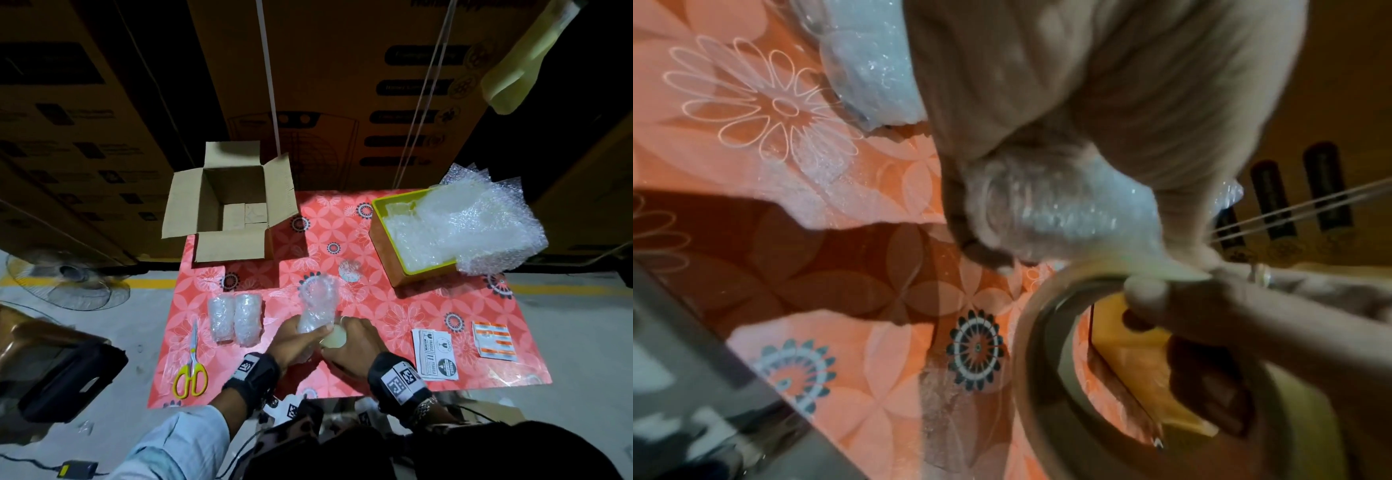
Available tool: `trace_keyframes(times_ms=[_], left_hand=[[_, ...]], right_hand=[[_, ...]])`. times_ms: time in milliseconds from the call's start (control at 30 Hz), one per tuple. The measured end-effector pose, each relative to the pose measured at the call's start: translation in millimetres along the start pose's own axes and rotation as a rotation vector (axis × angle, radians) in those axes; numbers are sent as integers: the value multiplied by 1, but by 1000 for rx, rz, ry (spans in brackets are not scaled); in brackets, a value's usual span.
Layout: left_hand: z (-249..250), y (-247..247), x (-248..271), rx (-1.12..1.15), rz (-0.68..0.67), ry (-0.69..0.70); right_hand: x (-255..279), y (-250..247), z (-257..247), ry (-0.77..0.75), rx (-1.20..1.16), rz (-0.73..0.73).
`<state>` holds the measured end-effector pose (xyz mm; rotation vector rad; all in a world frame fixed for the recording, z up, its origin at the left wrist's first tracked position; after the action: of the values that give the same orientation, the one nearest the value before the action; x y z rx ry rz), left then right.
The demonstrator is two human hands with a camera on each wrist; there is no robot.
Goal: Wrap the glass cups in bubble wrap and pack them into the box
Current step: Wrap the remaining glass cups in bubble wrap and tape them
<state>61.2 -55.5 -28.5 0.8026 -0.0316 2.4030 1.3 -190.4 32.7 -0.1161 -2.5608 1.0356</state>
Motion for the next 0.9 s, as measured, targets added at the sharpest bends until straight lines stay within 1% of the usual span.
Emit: trace_keyframes(times_ms=[33, 100, 167, 200, 233, 367, 467, 500, 567, 667, 733, 800, 900], left_hand=[[1, -5, -2, -16, 96, 6], [5, -13, -3, -53, 240, 73], [9, -21, -4, -110, 297, 122], [10, -24, -4, -110, 299, 148], [9, -23, -4, -93, 290, 140], [-3, -16, -4, -76, 185, 58], [-5, -9, -3, 67, 102, -8], [-4, -7, -1, 132, 75, -30], [-5, -4, 1, 188, 35, -59], [-5, -1, 0, 171, 14, -71], [-6, 0, -3, 143, 40, -79], [-6, -2, -5, 137, 75, -90], [-10, -10, -14, 173, 81, -122]], right_hand=[[0, 1, 1, -2, -5, 3], [1, 0, 3, -6, 2, 12], [3, -2, 8, 3, 8, 25], [4, -4, 11, 16, 20, 33], [4, -5, 13, 28, 41, 43], [0, -6, 9, 28, 188, 29], [-3, -7, 7, 45, 261, 9], [-5, -6, 8, 49, 268, 4], [-9, -3, 10, 59, 265, -26], [-14, 0, 10, 69, 257, -52], [-16, 0, 14, 57, 250, -61], [-17, -5, 22, 35, 148, -61], [-13, -18, 43, 28, -188, -34]])
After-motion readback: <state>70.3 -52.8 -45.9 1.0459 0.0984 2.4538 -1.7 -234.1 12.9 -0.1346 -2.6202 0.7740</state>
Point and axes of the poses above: each hand's wrist, its own x-axis away from the middle knuckle, its own y-axis out of the palm, z = x × y, the point moved 6 cm from there along -x, towards the middle knuckle
